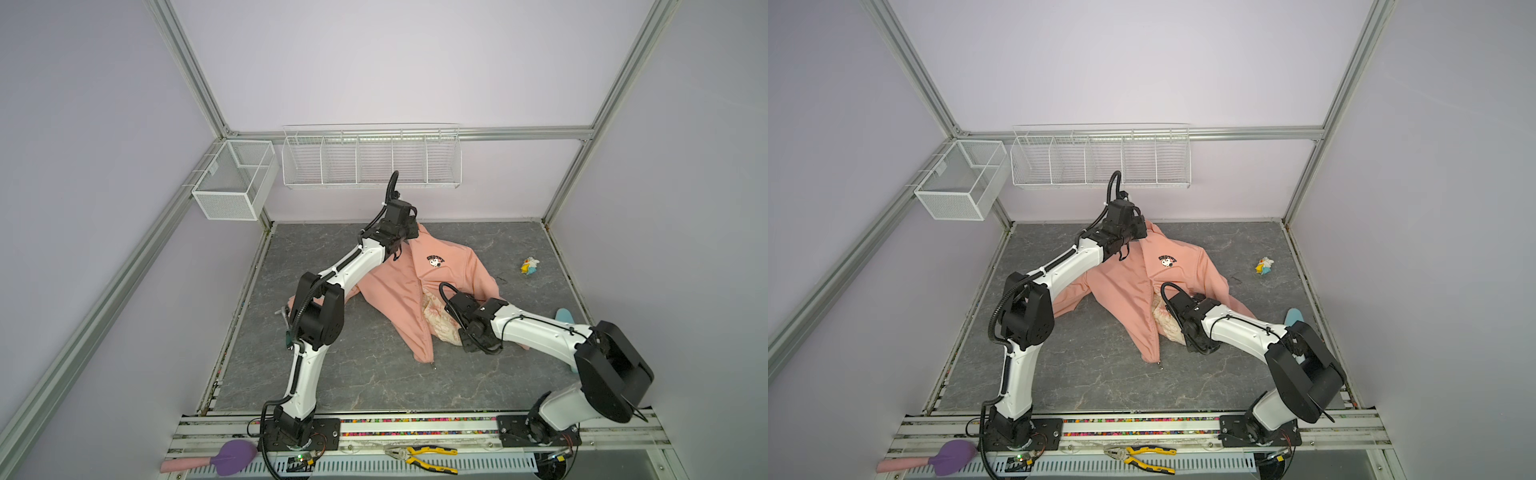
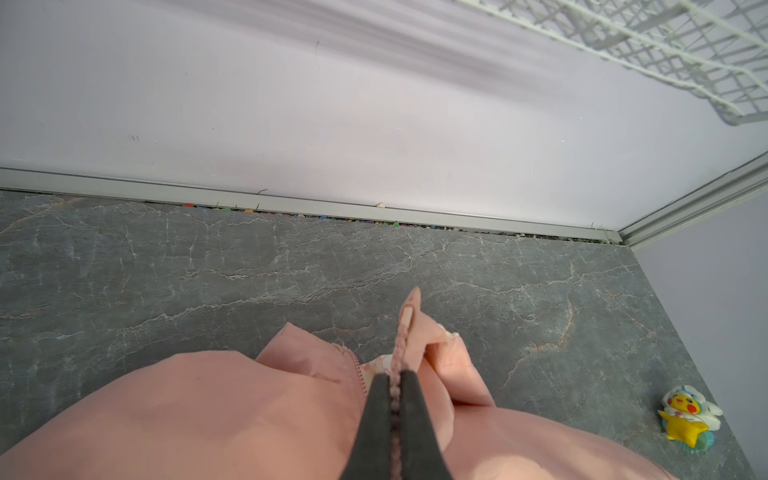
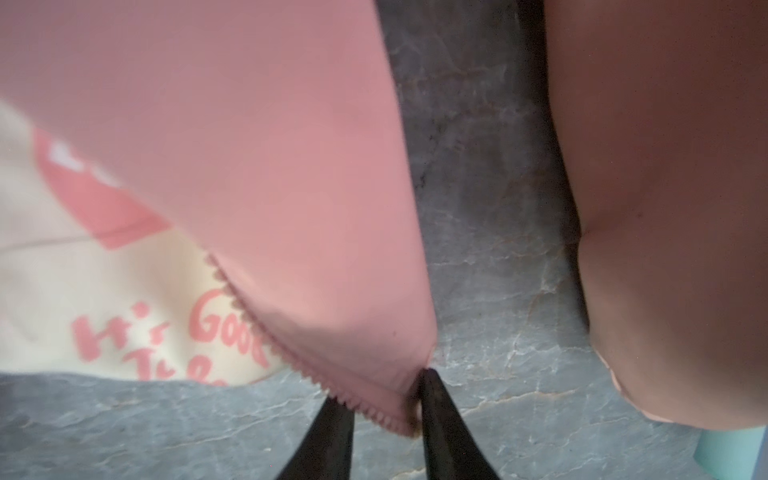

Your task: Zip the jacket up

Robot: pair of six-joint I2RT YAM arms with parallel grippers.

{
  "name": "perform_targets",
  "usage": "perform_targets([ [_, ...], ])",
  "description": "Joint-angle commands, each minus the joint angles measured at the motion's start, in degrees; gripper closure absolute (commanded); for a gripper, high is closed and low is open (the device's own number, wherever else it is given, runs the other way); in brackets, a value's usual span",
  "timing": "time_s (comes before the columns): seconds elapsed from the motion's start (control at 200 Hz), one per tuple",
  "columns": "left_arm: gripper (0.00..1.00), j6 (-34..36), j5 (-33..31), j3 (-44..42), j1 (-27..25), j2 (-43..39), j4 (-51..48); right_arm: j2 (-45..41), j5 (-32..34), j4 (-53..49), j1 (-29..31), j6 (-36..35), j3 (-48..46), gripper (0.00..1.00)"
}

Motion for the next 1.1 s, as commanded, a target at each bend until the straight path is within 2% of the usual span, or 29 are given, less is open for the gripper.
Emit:
perform_targets([
  [0.0,1.00,-1.09,0.49,1.30,0.50,0.74,0.07,-0.01,0.04,-0.08,0.25,0.60,-0.73,0.76],
  [0.31,1.00,-1.47,0.67,1.13,0.46,0.66,0.16,-7.73,1.53,-2.49,0.60,1.11,-0.59,0.93],
  [0.59,1.00,-5.41,-0.12,3.72,0.56,0.94,-0.95,-18.31,-3.28,-3.46,5.21,-2.50,0.21,0.93],
  [0.845,1.00,-11.51,-3.08,13.06,0.75,5.06,-8.08,-18.08,-8.47,-1.37,13.22,-4.88,-0.03,0.93],
  [1.095,1.00,-14.28,-5.11,21.91,1.06,10.86,-15.75,-12.63,-8.53,1.24,18.55,-4.50,-0.49,0.93],
])
